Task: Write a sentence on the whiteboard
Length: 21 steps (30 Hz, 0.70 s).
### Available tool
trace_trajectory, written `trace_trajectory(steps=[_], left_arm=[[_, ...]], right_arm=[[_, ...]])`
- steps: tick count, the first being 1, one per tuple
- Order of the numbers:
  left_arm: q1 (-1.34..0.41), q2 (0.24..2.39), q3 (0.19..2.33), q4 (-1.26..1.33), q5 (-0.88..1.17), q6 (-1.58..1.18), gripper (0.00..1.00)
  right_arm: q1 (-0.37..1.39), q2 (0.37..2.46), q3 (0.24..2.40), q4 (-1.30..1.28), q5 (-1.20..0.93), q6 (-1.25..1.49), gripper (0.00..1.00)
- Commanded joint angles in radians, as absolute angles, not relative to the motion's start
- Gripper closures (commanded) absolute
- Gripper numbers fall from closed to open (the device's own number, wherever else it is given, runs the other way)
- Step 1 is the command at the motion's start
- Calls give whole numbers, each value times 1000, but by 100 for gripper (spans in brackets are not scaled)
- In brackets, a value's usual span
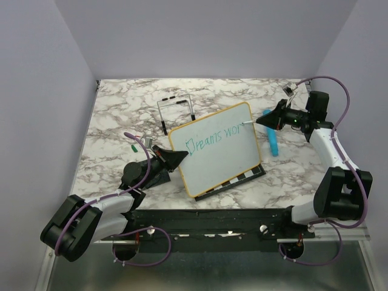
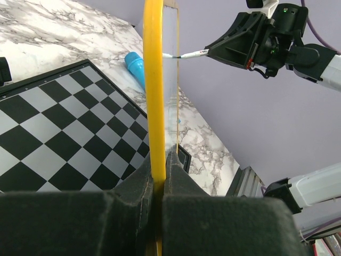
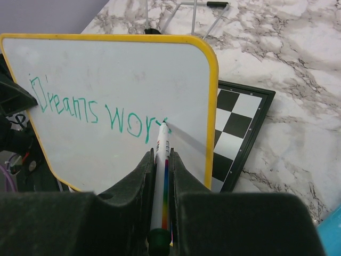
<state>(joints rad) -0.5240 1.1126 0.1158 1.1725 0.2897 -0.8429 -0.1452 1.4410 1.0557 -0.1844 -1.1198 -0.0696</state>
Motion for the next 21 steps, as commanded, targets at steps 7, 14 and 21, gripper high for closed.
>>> trace_trajectory(steps=[7,14,21], left_arm=[[-531,1123,107,1108,339,-726,100],[-531,1120,106,1106,337,-726,100],[-531,1118,106,1106,337,-724,100]], right_arm=[[-146,1447,1072,-317,-1146,-182,99],[-147,1439,1058,-370,-1124,-230,99],[-169,1427,1058,-376,-1101,-233,99]])
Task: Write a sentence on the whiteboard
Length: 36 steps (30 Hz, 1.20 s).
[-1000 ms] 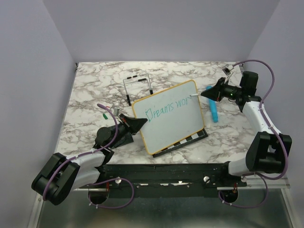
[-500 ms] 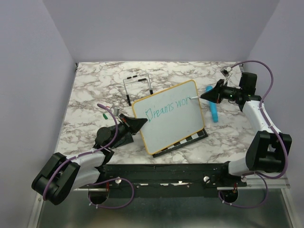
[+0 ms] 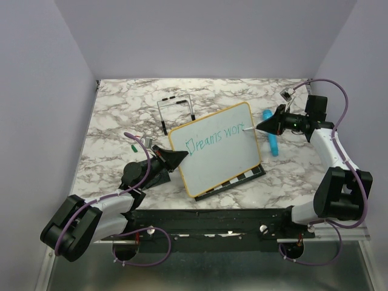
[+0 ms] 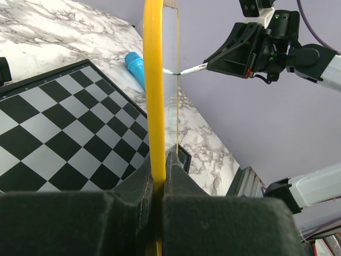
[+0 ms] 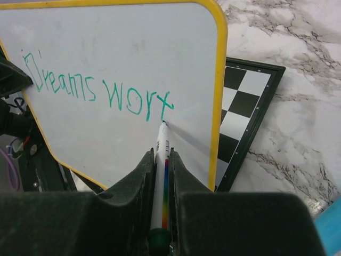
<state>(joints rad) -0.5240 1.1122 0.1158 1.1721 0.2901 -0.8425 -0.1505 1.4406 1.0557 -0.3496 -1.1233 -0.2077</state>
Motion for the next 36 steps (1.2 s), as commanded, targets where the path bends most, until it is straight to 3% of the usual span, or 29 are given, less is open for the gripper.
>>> trace_trajectory(steps=[1,22,36], left_arm=[[-531,1120,106,1104,339,-724,100],[-531,1124,112,1101,344,-724,100],[-531,1126,115,1101,347,-721,100]], right_arm=[[-172,1427,1065,-374,-1100,-233,99],[-183,1494,1170,-183,-1124,-35,99],[-183,1503,1131,-245,-1132,-103,99]])
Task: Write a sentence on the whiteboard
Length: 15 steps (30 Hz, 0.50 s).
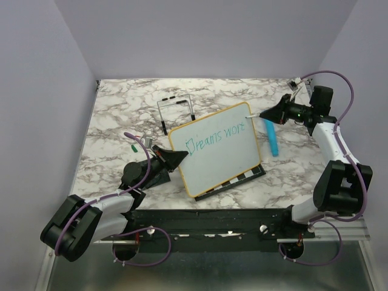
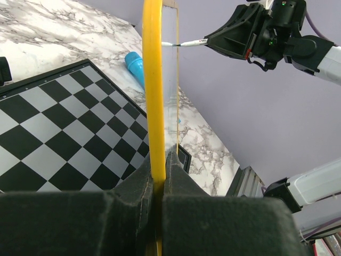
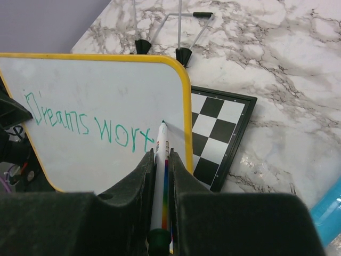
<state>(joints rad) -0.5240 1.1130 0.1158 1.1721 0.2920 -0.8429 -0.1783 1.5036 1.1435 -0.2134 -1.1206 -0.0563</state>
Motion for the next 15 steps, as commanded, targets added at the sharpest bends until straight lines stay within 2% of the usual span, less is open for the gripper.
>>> trace_trajectory(steps=[1,15], left_arm=[[-531,1126,115,1101,347,-721,100],[-531,1120,112,1098,345,-721,100]], right_arm=[[-183,1496,1124,-258,-1132,-116,99],[-189,1447,1045,-379,-1120,-250,99]])
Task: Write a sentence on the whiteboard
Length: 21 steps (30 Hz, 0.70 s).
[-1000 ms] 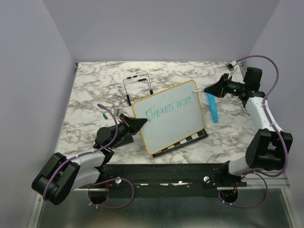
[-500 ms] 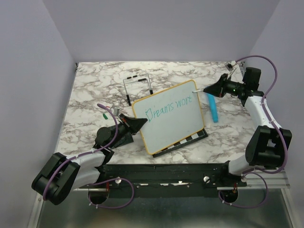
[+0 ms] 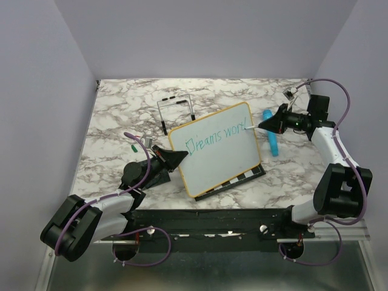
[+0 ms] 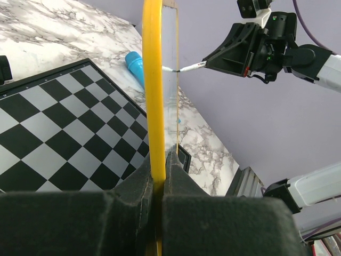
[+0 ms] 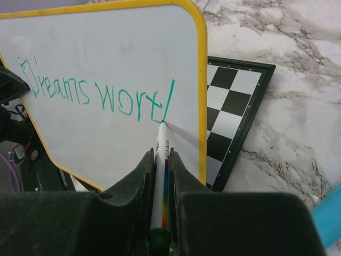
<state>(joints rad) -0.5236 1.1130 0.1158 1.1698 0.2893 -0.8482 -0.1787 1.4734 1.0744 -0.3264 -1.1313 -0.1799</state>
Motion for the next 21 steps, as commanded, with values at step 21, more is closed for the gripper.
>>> trace_trajectory(steps=[21], left_arm=[[-531,1127,114,1104,347,-723,100]], right_arm=[[-190,1499,1149,-293,-1137,-133,100]])
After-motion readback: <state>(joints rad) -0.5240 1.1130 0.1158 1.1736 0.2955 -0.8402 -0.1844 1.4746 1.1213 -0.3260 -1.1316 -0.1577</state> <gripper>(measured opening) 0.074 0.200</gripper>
